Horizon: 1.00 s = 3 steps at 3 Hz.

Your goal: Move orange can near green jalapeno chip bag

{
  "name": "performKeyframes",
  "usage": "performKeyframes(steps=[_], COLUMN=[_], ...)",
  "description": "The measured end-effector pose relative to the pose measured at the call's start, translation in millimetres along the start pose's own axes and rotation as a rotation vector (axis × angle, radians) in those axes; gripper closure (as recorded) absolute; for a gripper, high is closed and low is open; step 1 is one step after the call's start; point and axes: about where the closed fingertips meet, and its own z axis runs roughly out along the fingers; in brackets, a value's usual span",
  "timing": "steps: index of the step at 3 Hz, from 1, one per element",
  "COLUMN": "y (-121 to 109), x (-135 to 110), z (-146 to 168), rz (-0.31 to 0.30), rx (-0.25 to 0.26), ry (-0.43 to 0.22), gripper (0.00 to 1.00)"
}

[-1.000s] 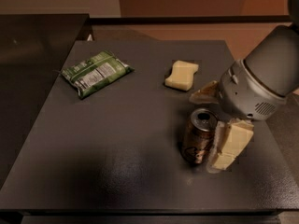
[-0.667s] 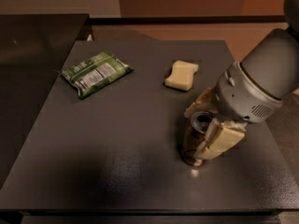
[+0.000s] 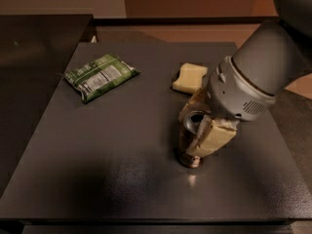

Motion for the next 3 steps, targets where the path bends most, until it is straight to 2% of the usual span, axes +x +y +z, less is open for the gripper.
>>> performKeyframes(steps=[1, 3], y=[-13.8, -57.1], x=[-26.4, -76.7], z=[5.4, 13.0], rz=[-0.004, 0.043], rx=[0.019, 0.084], ry=[-0.004, -0.035], gripper=[1.00, 1.00])
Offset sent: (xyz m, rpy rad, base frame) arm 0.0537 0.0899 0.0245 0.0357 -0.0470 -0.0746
